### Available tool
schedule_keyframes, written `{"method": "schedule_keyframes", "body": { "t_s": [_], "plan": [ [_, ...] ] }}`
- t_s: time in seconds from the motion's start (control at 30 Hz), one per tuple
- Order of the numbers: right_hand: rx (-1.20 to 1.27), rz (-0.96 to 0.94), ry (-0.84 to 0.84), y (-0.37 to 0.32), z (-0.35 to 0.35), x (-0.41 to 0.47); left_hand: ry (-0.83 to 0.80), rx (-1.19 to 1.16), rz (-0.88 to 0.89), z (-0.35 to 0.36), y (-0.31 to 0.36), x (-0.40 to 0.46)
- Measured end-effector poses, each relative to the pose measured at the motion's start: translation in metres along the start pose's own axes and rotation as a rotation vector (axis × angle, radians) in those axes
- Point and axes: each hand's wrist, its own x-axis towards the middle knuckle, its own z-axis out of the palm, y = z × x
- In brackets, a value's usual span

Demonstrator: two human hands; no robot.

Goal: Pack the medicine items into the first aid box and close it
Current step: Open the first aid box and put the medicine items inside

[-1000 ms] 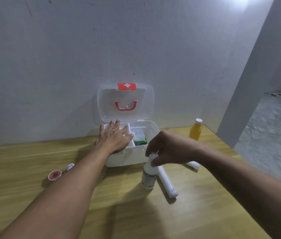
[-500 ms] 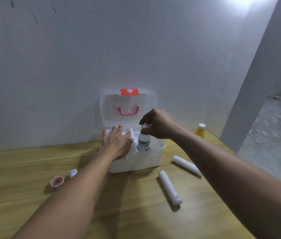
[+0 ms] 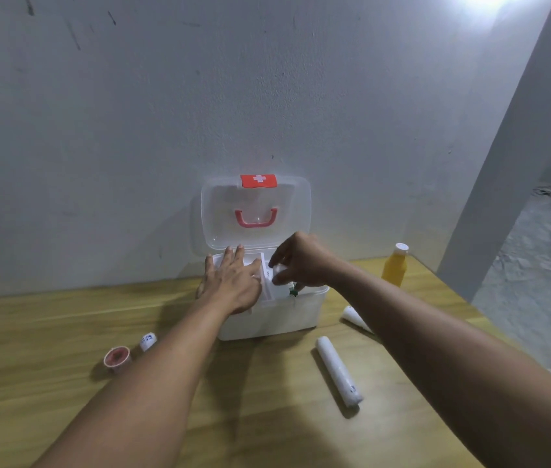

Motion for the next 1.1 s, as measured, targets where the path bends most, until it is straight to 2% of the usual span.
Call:
{"method": "schedule_keyframes", "body": {
  "t_s": [0.17, 0.23, 0.27, 0.33, 0.4, 0.5, 0.6, 0.83, 1.0, 1.1],
  "plan": [
    [0.142, 0.036, -0.042, 0.004, -0.006, 0.000, -0.012, 0.011, 0.001, -0.001, 0.000, 0.000],
    [0.188, 0.053, 0.042, 0.015, -0.021, -0.002, -0.020, 0.009, 0.000, 0.000, -0.001, 0.001],
    [0.158, 0.059, 0.143, 0.024, -0.030, -0.002, -0.023, 0.009, 0.000, 0.000, -0.001, 0.001],
    [-0.053, 0.099, 0.369, 0.052, -0.050, -0.002, -0.024, 0.013, -0.002, 0.001, -0.001, 0.003],
    [-0.316, 0.199, 0.463, 0.079, -0.067, -0.006, -0.030, 0.018, -0.006, 0.001, -0.002, 0.004],
    [-0.543, 0.387, 0.321, 0.114, -0.077, -0.018, -0.036, 0.014, -0.009, 0.001, -0.001, 0.004],
    [-0.504, 0.425, 0.211, 0.133, -0.075, -0.028, -0.029, -0.005, -0.006, 0.002, -0.002, 0.004],
    [-0.399, 0.217, 0.319, 0.130, -0.076, -0.030, -0.035, -0.013, -0.004, 0.002, -0.001, 0.003],
    [-0.272, -0.027, 0.557, 0.069, -0.091, -0.029, -0.044, 0.003, 0.000, 0.001, -0.001, 0.004],
    [-0.171, -0.136, 0.596, 0.033, -0.086, -0.029, -0.046, 0.005, 0.000, 0.001, -0.001, 0.004]
  ]
}}
